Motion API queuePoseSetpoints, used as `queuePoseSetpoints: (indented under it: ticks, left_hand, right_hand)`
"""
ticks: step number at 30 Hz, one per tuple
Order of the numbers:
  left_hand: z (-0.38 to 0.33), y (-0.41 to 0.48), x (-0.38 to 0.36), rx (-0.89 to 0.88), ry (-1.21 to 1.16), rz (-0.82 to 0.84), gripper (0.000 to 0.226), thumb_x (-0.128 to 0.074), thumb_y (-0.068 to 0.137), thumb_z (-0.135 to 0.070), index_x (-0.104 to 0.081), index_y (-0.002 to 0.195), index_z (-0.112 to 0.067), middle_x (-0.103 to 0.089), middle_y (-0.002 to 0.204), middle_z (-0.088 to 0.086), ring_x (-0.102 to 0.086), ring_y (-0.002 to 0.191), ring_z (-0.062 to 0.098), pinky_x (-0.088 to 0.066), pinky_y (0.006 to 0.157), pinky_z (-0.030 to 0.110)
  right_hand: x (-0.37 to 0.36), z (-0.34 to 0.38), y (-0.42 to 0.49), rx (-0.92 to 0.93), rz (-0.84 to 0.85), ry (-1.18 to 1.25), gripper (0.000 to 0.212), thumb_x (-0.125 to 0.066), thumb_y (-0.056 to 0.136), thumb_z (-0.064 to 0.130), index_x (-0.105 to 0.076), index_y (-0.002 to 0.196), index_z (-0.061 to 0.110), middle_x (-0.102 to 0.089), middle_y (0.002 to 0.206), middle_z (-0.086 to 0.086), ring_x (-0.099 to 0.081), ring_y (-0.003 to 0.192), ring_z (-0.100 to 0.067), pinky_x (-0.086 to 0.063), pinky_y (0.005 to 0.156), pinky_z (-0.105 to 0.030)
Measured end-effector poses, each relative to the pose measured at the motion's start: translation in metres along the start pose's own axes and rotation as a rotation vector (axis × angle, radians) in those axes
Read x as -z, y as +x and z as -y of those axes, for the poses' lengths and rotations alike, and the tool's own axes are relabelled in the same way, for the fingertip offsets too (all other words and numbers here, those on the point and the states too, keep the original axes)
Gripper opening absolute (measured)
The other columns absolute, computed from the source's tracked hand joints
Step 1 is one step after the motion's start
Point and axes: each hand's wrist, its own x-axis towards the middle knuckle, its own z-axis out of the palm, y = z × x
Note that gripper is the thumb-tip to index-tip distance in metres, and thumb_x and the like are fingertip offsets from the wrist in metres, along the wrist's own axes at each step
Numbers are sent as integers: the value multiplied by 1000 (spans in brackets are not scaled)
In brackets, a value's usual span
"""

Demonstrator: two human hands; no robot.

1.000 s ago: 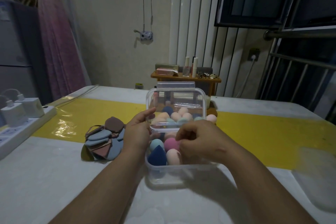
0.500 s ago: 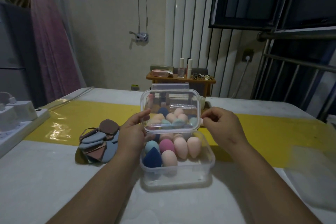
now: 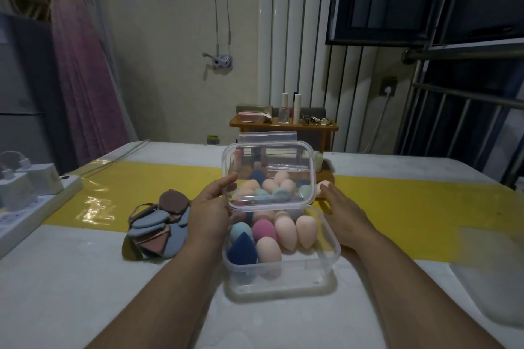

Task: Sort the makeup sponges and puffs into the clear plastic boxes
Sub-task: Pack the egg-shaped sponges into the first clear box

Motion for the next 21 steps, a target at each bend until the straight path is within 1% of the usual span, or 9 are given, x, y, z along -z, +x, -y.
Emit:
queuePoseSetpoints:
  ticks: [2,4,7,9,11,13,15,17,21]
  left_hand:
    - [0,0,0,3,-8,0,59,-39,85,23,-71,103,-23,-63,109,-2,-60,91,13,-57,54,21]
    - [0,-1,0,0,-14,6,55,-41,87,22,-71,106,-21,-62,108,-3,-60,90,13,-56,52,19]
    - [0,-1,-1,1,-29,13,55,-39,87,21,-71,107,-19,-62,108,-2,-60,89,14,-58,54,23]
    - [-1,-2,-1,8,-38,14,54,-38,88,20,-70,109,-18,-62,107,-2,-60,88,13,-59,56,24]
    - [-2,-3,-2,7,-48,15,53,-38,88,20,-70,109,-17,-61,106,-2,-60,88,13,-59,55,23]
    - [-2,-4,-2,7,-47,17,54,-38,87,20,-70,109,-17,-61,106,-3,-60,89,13,-59,56,24]
    - [-2,-3,-1,7,-33,12,55,-38,87,20,-70,111,-18,-62,107,-4,-60,91,14,-60,60,27]
    - [-1,-2,-1,6,-25,5,56,-39,86,21,-71,111,-18,-62,108,-3,-60,91,14,-60,59,26]
    - [0,0,0,2,-19,6,57,-38,86,22,-71,109,-19,-63,110,-1,-60,92,15,-58,54,22]
  right_hand:
    - [-1,2,4,-20,45,-56,72,-50,97,42,-8,156,42,-2,166,12,-28,146,-26,-29,111,-46]
    - [-2,4,6,-33,72,-94,75,-48,96,49,-3,156,42,-2,166,12,-33,143,-28,-30,109,-46]
    - [-3,4,6,-92,46,-128,74,-46,97,41,-4,157,35,-16,164,3,-35,138,-31,-31,107,-44]
    - [-1,4,2,-149,20,-184,66,-44,98,34,-13,156,33,-28,152,-7,-37,131,-33,-32,104,-42]
    - [1,5,-1,-174,-36,-180,51,-45,96,31,-33,145,34,-36,137,-9,-40,121,-33,-34,100,-41]
    - [3,6,-4,-200,-109,-121,36,-50,92,30,-45,128,31,-39,133,-8,-42,117,-33,-37,98,-39]
    - [5,8,-8,-207,-141,-91,21,-54,91,31,-47,111,27,-46,131,-7,-45,114,-33,-40,91,-38]
    - [7,9,-10,-212,-159,-67,6,-50,94,25,-44,95,23,-58,117,-7,-50,101,-32,-41,77,-37]
    - [14,3,-16,-249,-253,94,20,-49,96,12,-42,79,21,-59,106,-10,-51,84,-30,-35,60,-33]
